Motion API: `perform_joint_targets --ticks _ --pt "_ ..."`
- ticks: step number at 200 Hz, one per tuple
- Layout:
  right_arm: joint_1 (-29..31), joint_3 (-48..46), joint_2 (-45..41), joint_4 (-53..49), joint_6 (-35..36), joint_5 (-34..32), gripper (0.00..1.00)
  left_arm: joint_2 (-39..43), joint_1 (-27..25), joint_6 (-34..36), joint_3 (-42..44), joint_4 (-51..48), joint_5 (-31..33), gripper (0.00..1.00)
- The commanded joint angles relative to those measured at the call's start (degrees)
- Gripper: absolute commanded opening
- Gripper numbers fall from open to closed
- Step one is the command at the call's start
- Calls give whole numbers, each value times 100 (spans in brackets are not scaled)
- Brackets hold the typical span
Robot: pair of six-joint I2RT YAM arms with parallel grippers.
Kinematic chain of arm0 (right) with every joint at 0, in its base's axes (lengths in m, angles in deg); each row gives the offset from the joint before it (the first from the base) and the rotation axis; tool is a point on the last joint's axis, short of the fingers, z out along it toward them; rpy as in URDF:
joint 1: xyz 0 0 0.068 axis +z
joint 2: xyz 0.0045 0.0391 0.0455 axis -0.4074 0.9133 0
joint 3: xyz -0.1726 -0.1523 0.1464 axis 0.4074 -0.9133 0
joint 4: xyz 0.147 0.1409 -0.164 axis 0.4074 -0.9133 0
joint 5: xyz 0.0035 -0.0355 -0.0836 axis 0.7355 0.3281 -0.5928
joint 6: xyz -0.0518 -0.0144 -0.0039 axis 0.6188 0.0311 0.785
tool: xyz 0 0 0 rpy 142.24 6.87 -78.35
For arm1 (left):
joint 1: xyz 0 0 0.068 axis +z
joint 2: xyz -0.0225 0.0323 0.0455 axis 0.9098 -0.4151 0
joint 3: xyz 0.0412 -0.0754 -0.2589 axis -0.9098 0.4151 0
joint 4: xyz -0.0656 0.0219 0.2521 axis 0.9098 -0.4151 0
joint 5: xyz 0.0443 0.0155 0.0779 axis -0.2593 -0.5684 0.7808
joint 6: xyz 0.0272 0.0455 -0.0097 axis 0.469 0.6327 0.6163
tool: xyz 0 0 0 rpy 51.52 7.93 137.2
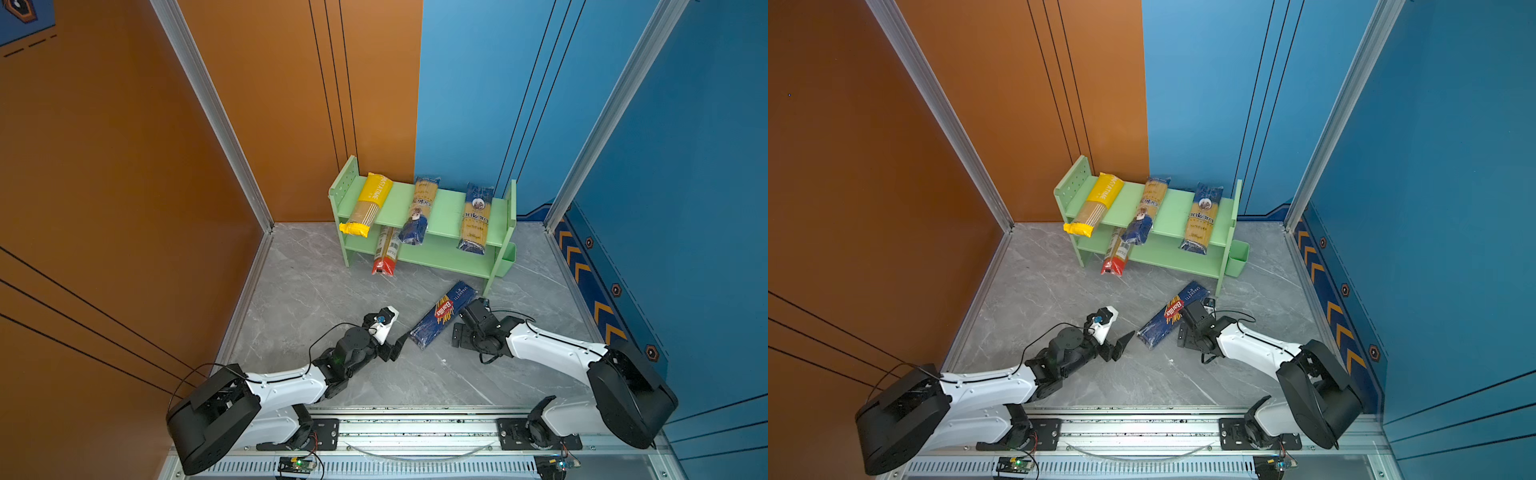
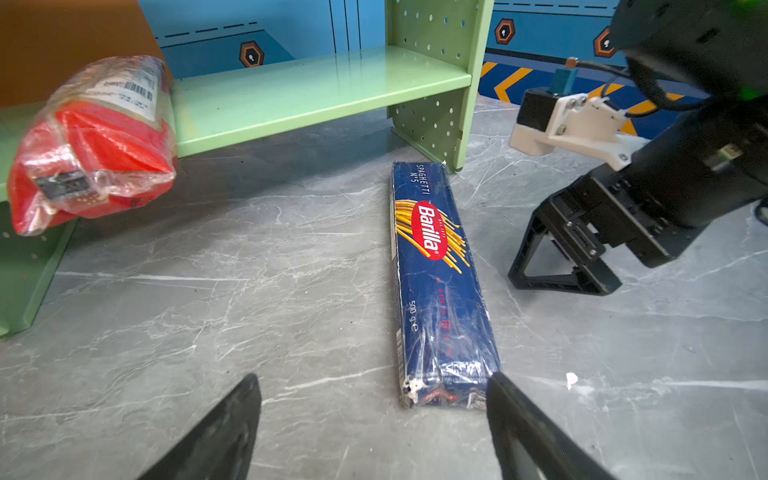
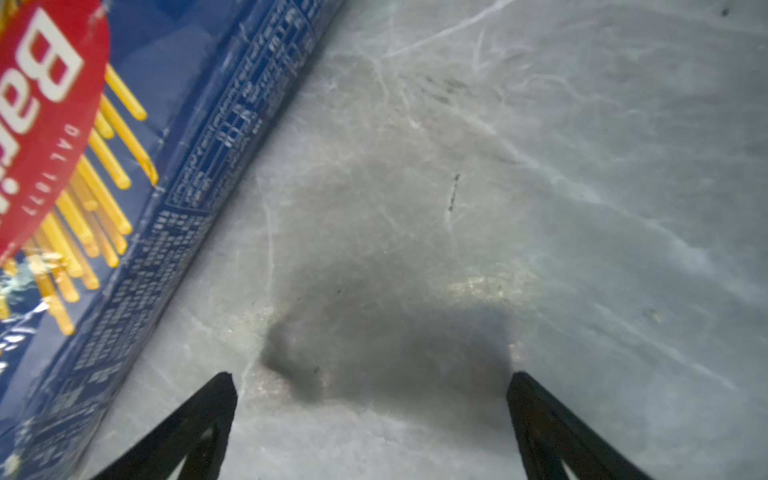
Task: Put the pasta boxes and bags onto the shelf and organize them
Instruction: 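Push the blue Barilla box toward the left gripper with the right gripper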
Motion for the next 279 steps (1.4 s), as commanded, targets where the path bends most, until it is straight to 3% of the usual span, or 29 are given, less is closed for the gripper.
perform_joint_targets --ticks 1,125,200,213,279 --pt "39 310 228 100 -80 -208 100 -38 80 62 -1 -31 -348 85" --pt "166 1413 1507 169 79 14 100 -128 221 196 75 -1 -671 85" --pt "157 832 232 -241 456 148 100 -1088 787 616 -330 124 -1809 85" --pt "134 747 -46 -399 536 148 100 -1313 832 656 -401 319 -1916 90" --pt "-284 404 -1061 -624 652 331 100 -2266 945 711 -677 1170 -2163 91"
